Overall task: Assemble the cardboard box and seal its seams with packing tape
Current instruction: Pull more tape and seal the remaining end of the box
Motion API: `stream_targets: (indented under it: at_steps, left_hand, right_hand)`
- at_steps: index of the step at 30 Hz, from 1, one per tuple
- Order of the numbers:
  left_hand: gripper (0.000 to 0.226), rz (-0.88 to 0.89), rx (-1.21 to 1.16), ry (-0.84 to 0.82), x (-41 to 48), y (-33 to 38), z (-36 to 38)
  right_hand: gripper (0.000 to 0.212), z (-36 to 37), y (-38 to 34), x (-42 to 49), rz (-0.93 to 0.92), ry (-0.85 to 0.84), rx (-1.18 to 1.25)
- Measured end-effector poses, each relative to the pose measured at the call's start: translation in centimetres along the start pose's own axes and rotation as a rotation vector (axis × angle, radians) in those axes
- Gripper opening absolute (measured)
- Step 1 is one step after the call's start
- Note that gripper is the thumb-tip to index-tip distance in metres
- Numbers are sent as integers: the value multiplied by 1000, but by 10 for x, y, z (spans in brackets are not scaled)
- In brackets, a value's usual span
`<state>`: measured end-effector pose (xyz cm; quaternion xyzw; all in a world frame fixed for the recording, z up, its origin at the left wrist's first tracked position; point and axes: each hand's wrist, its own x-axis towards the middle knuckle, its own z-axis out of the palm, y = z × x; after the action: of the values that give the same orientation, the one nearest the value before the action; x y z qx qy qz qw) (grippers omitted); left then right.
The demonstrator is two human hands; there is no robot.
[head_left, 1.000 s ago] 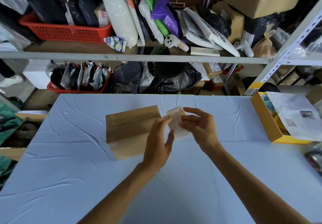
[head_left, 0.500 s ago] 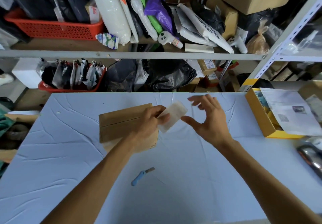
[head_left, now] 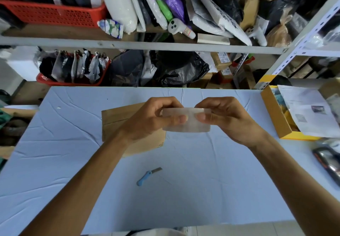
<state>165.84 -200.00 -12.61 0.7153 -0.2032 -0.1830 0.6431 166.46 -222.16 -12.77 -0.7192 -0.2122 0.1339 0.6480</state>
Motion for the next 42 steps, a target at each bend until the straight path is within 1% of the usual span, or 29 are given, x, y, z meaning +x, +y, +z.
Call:
stream_targets:
  at_steps: [3,5,7,9,11,13,15,16,17,19,22,24,27,30,33,35,36,38,39,40,42]
  left_hand:
    - [28,13,18,-16,-4,-1,-4]
    - [35,14,-51,-5,-5,-6,-5]
    - [34,19,-109,16,-6,-10,-4]
    - [25,13,-142,43,-4,-12,-4]
    - [16,0,-125,57,-2,-13,-3]
    - [16,-12,-32,60,0,-11,0]
    - [19,-21,77,74,2,-11,4]
    - [20,-23,108,78,3,-10,5]
    - [20,-23,124,80,3,-10,4]
    - [22,-22,129,73,1,-8,3]
    - [26,-5,81,28,-1,-3,-1]
    - [28,-6,59,-11,-1,-1,-1]
    - [27,-18,-34,-30,0,-4,-2]
    - [18,-11,-98,-40,-2,-7,-3]
    - [24,2,-93,-51,-1,-6,-2]
    - [24,-9,-57,-36,0,-3,0]
    - [24,-13,2,-32,2,-2,2]
    - [21,-15,175,-13,4,-1,6]
    - [21,-13,224,1,4,-2,7]
    - [22,-7,228,12,5,-2,7]
    - [25,25,151,52,4,-2,4]
  right_hand:
    - [13,-3,1,-4,-3,31,143]
    - [13,-4,1,-5,10,58,251]
    - [13,-5,1,-6,27,73,334]
    - [13,-4,1,-6,46,83,349]
    - [17,-4,-1,-6,43,93,224]
    - [18,-3,-8,-5,6,75,-53]
    - [15,-1,-15,-3,7,15,-322]
    - [14,0,-17,-1,23,-8,-400]
    - [13,0,-17,0,44,-17,-416]
    - [11,-1,-16,1,65,-10,-312]
    - [14,-4,-10,-4,32,17,-63]
    - [16,-3,-4,-6,22,24,55]
    - [14,0,2,-7,1,37,181]
    - [12,0,5,-9,-5,50,304]
    - [13,-2,4,-11,36,65,343]
    - [14,-4,-2,-12,54,45,236]
    - [15,-5,-5,-12,55,19,104]
    - [17,-3,-11,-10,59,-43,-232]
    - [16,-1,-13,-8,55,-40,-339]
    - [13,0,-13,-7,45,-14,-359]
    - [9,-1,-11,-6,23,26,-239]
